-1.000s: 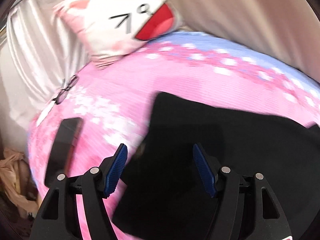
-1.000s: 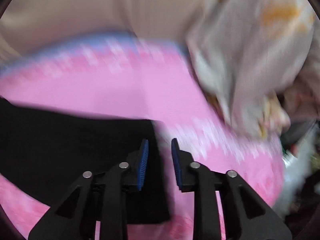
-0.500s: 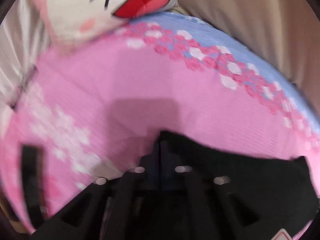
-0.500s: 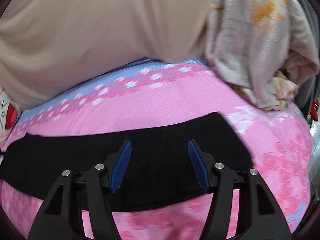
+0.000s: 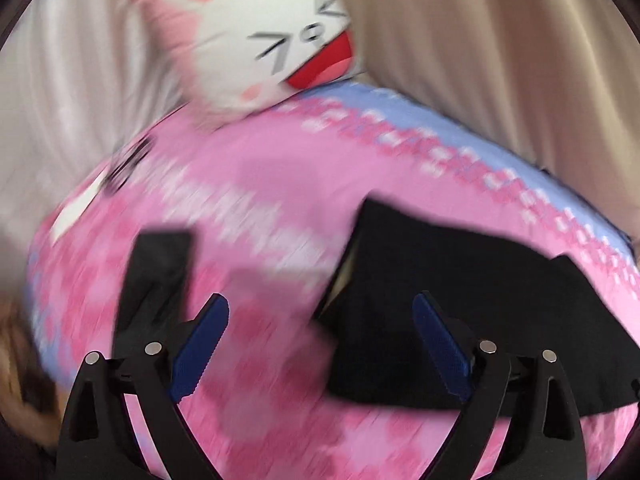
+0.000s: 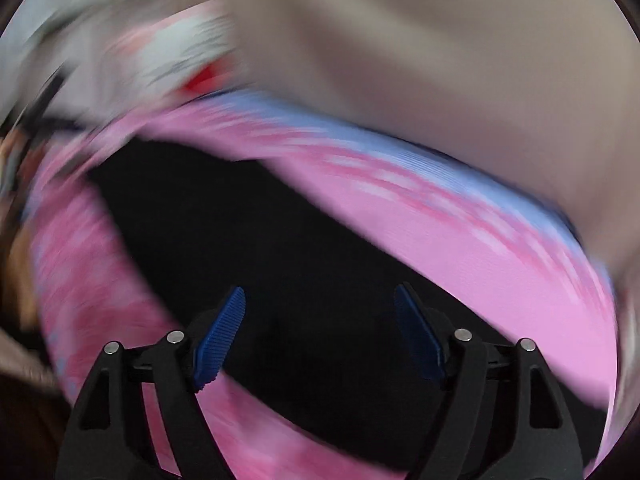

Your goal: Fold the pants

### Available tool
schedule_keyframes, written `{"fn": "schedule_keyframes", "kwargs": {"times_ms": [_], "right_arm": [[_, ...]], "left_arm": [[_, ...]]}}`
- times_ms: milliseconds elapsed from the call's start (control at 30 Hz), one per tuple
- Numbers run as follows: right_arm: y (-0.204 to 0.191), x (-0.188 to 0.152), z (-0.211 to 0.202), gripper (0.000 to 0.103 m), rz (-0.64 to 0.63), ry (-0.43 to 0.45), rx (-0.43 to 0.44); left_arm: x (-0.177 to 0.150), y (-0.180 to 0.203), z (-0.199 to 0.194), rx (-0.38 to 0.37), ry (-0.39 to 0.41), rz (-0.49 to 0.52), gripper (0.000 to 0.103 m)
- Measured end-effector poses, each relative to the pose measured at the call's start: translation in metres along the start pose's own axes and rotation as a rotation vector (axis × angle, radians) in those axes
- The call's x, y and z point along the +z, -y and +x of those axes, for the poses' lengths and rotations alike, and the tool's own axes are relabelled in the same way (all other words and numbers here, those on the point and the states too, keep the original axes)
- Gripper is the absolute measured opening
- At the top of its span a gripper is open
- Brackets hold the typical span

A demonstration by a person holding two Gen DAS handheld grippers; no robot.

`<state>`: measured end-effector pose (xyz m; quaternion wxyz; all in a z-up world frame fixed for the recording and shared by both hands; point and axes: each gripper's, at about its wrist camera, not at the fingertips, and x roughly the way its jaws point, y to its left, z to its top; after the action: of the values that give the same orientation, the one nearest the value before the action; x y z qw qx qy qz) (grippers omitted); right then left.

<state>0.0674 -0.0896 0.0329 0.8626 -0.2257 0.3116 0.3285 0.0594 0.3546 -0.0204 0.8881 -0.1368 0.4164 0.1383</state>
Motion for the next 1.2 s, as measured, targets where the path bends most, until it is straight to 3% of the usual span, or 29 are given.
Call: {"fn": "schedule_keyframes", "kwargs": {"times_ms": [167,300,333,367,400,467,533,600,667,700,767,900,967,1000,1033,1100,1133,1200], "right_arm": [[-0.148,0.103,0.069,0.075,-0.455,0.076,0.202],[-0.22,0.15,0.127,0.078,-0.628,0.02,0.238],[-0.233,0.161,0.145,0.065,-0.653,-0.016,0.246],[-0.236,0.167,0.158,0.046,-0.657,-0.064,0.262],[-0.235,0.176,0.168,0.005,-0.633,-0.113,0.275],[-0.216,0.205,0.163,0.006,-0.56,-0.093,0.257],[-0.176,0.242,0.139,0.006,-0.448,-0.005,0.213],[-0.144,0.27,0.114,0.006,-0.35,0.094,0.137],[-0.119,0.284,0.096,0.006,-0.284,0.204,0.006],[-0.121,0.283,0.098,0.006,-0.277,0.213,-0.019],[-0.146,0.27,0.132,0.006,-0.316,0.139,-0.001],[-0.211,0.219,0.203,0.012,-0.387,-0.085,0.206],[-0.218,0.206,0.206,0.015,-0.345,-0.084,0.262],[-0.211,0.205,0.196,0.024,-0.295,-0.064,0.313],[-0.195,0.209,0.182,0.051,-0.193,-0.045,0.434],[-0.17,0.209,0.157,0.086,-0.061,0.018,0.577],[-0.155,0.207,0.139,0.088,-0.013,0.071,0.628],[-0.127,0.203,0.117,0.088,0.067,0.136,0.635]], "left_arm": [[-0.046,-0.029,-0.005,0.226,-0.021,-0.084,0.091],[-0.068,-0.036,-0.005,0.307,-0.039,-0.048,0.091],[-0.073,-0.037,-0.006,0.308,-0.042,-0.029,0.091],[-0.075,-0.037,-0.005,0.308,-0.044,-0.018,0.091],[-0.077,-0.037,-0.006,0.307,-0.044,-0.008,0.091],[-0.078,-0.037,-0.007,0.292,-0.032,0.02,0.091],[-0.074,-0.035,-0.01,0.26,-0.008,0.032,0.091],[-0.066,-0.028,-0.012,0.177,0.008,0.045,0.091],[-0.057,-0.016,-0.009,0.105,0.022,0.058,0.091],[-0.052,-0.01,-0.005,0.087,0.024,0.062,0.091],[-0.043,0.003,0.01,0.104,0.011,0.069,0.091],[-0.046,0.001,0.02,0.127,-0.026,0.044,0.091],[-0.057,-0.013,0.014,0.143,-0.043,0.023,0.091],[-0.062,-0.019,0.011,0.16,-0.051,0.019,0.091],[-0.066,-0.026,0.009,0.18,-0.058,0.019,0.091],[-0.07,-0.039,0.004,0.234,-0.069,0.014,0.091],[-0.068,-0.043,0.002,0.245,-0.063,0.009,0.091],[-0.053,-0.042,-0.006,0.242,-0.027,-0.014,0.091]]}}
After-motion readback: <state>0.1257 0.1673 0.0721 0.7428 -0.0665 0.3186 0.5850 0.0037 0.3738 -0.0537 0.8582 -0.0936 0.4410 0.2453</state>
